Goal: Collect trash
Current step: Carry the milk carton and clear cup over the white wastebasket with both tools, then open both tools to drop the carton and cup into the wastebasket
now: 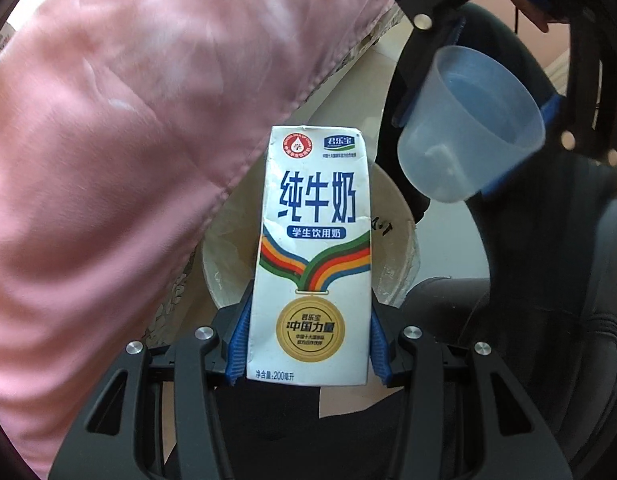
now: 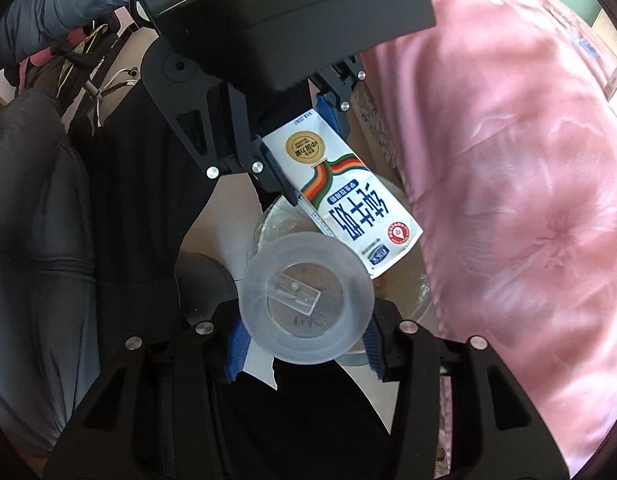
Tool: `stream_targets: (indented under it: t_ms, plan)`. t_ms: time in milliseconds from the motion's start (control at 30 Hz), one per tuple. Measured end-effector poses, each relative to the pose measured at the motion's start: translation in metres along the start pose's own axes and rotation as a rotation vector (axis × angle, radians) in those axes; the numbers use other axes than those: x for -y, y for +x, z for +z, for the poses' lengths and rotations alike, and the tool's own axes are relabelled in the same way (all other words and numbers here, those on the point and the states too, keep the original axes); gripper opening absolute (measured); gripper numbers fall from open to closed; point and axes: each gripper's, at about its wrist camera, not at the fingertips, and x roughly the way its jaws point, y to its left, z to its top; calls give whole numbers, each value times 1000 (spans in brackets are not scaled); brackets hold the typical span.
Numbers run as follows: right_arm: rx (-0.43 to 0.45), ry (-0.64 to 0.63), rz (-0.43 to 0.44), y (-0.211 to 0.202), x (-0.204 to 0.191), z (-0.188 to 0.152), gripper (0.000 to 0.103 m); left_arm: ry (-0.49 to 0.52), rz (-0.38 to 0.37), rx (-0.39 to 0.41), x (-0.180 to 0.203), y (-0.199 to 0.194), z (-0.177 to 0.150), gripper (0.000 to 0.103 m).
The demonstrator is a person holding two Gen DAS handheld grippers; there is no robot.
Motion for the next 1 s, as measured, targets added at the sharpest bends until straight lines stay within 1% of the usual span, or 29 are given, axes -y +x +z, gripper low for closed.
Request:
stream_targets:
  t_ms: [67, 200, 267, 300, 333, 400, 433, 500, 567, 633, 767, 833, 1000]
  plan:
    - [-7, 1, 7, 4, 3, 1, 48, -10, 2, -8, -3, 4, -3, 51]
    - [-3, 9, 15, 9, 9, -2, 49, -25, -4, 2, -8, 3, -8, 51]
    - [-14, 10, 15, 16, 8, -2, 56, -18, 2, 11, -5, 4, -8, 52]
    - [-15, 17, 6, 19, 9, -2, 71, -21, 11, 15, -8, 4, -8, 63]
    - [-14, 32, -5, 20, 11, -2, 80, -27, 20, 24, -9, 3, -9, 73]
    - [1, 58, -31, 19, 17, -1, 82, -37, 33, 40, -11, 1, -9, 86]
    - [12, 72, -37, 18, 20, 0, 87, -38, 31, 45, -12, -1, -8, 89]
    - [29, 93, -68, 14, 23, -1, 90, -38, 37, 46, -13, -3, -7, 92]
    - [23, 92, -81, 11, 24, -3, 91, -26, 38, 49, -11, -6, -6, 92]
    - [21, 89, -98, 10, 19, -2, 95, -21, 45, 46, -10, -7, -6, 94]
    - [23, 88, -112, 8, 17, -2, 95, -19, 46, 47, -11, -12, -5, 94]
    - [28, 95, -116, 2, 19, -11, 95, -21, 48, 50, -9, -10, -5, 94]
    - [22, 103, -149, -1, 20, -20, 95, -17, 64, 51, -7, -11, -6, 94]
